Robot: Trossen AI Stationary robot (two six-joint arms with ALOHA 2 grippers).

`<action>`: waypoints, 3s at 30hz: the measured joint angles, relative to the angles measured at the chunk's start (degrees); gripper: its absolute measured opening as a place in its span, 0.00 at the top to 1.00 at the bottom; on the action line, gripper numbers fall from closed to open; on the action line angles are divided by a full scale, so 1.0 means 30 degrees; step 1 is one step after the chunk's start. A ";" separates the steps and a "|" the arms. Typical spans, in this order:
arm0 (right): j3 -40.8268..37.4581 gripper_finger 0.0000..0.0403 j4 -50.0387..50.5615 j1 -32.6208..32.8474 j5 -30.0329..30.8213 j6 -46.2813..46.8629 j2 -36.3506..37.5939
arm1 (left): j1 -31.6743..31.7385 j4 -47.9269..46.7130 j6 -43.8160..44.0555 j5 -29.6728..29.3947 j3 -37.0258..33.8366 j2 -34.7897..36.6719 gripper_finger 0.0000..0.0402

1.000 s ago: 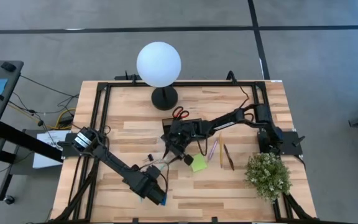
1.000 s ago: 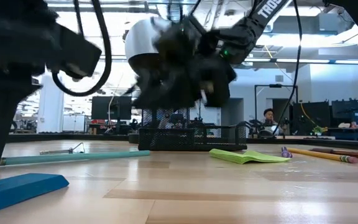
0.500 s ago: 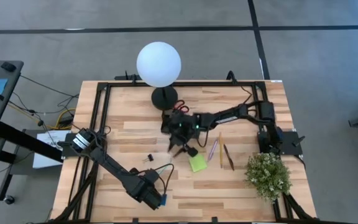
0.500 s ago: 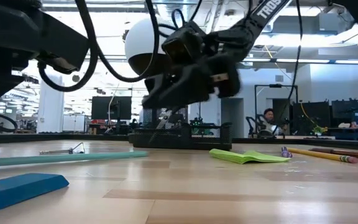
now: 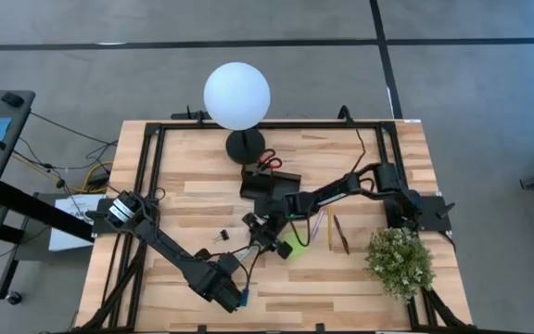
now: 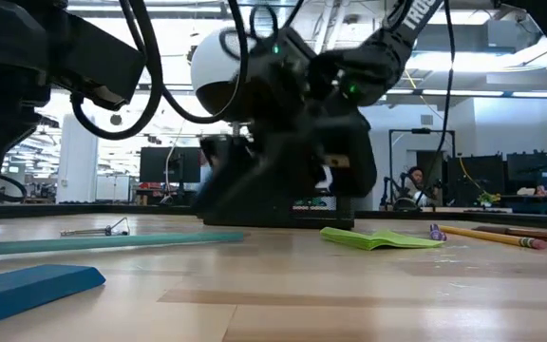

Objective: Pick and place office supplies into organizer
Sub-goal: Put the light blue pencil into the desk organizer

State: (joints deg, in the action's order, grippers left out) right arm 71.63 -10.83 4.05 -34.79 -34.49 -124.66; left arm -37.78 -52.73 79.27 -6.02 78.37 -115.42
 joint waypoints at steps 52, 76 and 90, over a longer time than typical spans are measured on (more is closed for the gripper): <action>0.0008 0.97 -0.1164 0.0751 0.2062 0.3634 -0.1617 | 0.0436 0.0333 -0.0927 -0.1372 -0.0007 0.0000 0.92; 0.0015 0.96 -0.1207 0.0744 0.2101 0.3916 -0.1624 | 0.2228 -0.1455 -0.2439 0.0021 0.1574 0.0007 0.92; 0.0030 0.96 -0.1091 0.0747 0.2278 0.4347 -0.1470 | 0.3046 -0.6307 -0.1724 -0.0203 0.2764 0.0007 0.75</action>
State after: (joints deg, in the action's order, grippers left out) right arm 71.72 -14.10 6.29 -27.95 -21.45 -129.07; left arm -28.64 -71.65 74.10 -6.63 86.66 -115.39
